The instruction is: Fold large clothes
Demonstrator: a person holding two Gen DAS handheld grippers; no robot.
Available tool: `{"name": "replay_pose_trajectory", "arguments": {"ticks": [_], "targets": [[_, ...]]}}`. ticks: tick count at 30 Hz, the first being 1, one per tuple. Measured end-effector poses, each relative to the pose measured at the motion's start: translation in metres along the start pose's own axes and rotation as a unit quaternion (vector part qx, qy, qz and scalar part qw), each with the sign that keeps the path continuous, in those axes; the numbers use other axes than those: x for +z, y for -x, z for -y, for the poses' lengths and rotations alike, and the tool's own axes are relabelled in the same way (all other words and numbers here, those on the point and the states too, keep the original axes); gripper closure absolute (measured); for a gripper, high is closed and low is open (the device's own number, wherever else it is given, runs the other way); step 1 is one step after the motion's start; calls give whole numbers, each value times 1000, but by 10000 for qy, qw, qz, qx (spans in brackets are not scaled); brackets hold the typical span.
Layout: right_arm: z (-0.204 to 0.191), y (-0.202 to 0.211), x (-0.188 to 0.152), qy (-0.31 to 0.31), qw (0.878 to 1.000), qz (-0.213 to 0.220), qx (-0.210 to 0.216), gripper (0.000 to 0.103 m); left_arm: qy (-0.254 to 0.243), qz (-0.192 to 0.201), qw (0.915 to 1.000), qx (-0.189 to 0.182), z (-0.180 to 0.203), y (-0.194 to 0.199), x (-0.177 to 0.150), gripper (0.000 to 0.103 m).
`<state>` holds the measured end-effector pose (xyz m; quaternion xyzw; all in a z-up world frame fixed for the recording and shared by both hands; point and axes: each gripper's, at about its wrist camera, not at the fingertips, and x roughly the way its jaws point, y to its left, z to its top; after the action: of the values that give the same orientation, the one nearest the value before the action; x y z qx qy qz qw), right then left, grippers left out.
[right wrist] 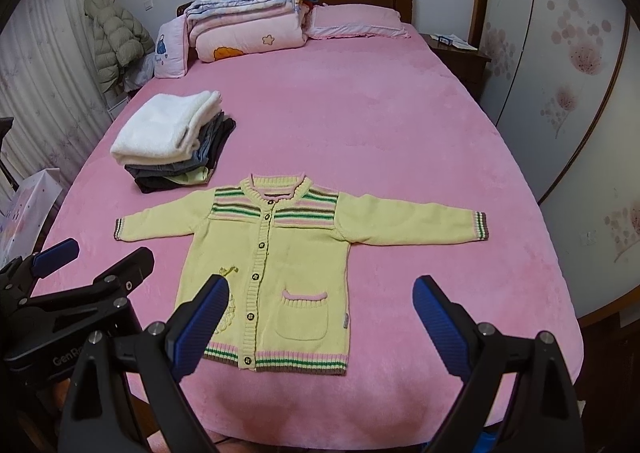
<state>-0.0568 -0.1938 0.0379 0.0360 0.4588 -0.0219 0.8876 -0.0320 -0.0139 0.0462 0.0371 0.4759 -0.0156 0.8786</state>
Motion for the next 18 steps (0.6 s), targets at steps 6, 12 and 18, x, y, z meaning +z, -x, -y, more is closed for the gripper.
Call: {"name": "replay_pose_trajectory", "arguments": {"ticks": [6,12,18], "targets": [[-7,2,0,-47,9999,-18,-87,9,-28,-27,9999,-121,-9,-1,2,5],[-21,3,2,-116,9996,10,-265,9,-129,4,9995,-283,-22,-5,7,5],[-40,6,1,-157,9987,-60,-490,9,-264,-31,9991,-339,-35,-9,11,5]]}}
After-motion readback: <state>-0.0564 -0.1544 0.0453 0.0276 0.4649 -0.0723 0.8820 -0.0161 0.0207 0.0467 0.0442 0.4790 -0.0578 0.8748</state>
